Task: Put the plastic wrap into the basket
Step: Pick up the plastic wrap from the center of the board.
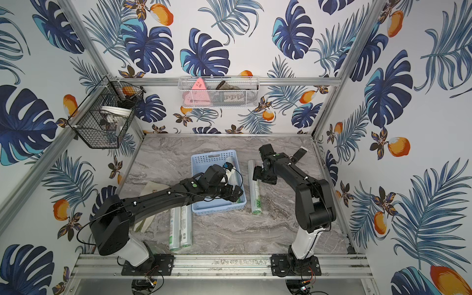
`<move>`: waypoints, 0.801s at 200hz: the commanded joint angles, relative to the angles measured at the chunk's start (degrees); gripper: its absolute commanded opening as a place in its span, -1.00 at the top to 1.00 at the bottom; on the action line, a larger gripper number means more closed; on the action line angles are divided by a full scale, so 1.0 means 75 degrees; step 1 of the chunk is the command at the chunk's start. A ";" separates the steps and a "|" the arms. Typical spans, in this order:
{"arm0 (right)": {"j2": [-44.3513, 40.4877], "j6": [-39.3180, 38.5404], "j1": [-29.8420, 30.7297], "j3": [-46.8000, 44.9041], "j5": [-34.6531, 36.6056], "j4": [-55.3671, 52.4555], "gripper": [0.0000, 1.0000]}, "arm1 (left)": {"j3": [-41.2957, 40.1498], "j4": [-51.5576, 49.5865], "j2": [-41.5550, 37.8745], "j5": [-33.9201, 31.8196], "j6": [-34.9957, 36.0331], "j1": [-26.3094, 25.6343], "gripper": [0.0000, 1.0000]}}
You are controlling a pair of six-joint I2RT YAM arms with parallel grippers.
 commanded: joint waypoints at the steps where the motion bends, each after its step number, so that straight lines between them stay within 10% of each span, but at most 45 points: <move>1: 0.0170 -0.0133 -0.0007 0.0061 -0.0243 0.0087 -0.44 | 0.0129 0.0041 0.0028 -0.0309 -0.0083 -0.0006 -0.98; 160: 0.1808 -0.0259 0.0583 0.0880 0.0295 -0.0146 -0.27 | -0.0083 -0.0097 -0.0343 -0.0601 0.0023 -0.0004 -0.98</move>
